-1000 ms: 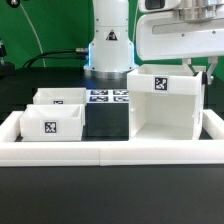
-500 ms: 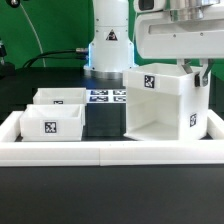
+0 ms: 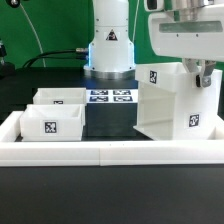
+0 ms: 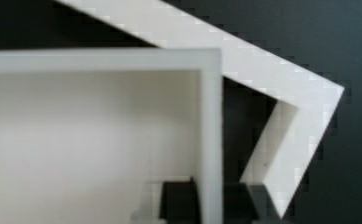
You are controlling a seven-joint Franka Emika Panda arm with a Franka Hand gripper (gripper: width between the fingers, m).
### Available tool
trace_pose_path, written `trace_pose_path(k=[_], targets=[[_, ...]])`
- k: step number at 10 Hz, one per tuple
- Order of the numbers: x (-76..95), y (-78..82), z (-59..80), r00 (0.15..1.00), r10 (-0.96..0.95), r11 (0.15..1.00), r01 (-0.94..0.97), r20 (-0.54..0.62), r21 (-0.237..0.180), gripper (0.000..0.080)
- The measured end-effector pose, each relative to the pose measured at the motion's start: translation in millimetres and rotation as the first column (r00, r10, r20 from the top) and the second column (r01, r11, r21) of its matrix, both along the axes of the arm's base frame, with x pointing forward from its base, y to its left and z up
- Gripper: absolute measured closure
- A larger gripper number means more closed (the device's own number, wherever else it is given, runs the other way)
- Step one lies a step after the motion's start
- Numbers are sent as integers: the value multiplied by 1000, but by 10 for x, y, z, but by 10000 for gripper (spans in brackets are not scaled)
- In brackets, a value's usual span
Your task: Assemble drawer
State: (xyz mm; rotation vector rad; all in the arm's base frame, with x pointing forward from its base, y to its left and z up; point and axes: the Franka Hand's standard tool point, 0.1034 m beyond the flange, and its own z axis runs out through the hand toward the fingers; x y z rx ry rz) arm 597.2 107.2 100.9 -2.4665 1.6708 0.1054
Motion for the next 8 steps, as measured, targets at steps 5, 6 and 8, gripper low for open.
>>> trace_pose_path(k=[5, 6, 8], targets=[[-8, -32, -25, 942, -327, 943, 330, -72, 33, 759], [-8, -31, -24, 945, -319, 946, 322, -70, 34, 759], [-7, -30, -24, 949, -308, 950, 311, -67, 34, 759]])
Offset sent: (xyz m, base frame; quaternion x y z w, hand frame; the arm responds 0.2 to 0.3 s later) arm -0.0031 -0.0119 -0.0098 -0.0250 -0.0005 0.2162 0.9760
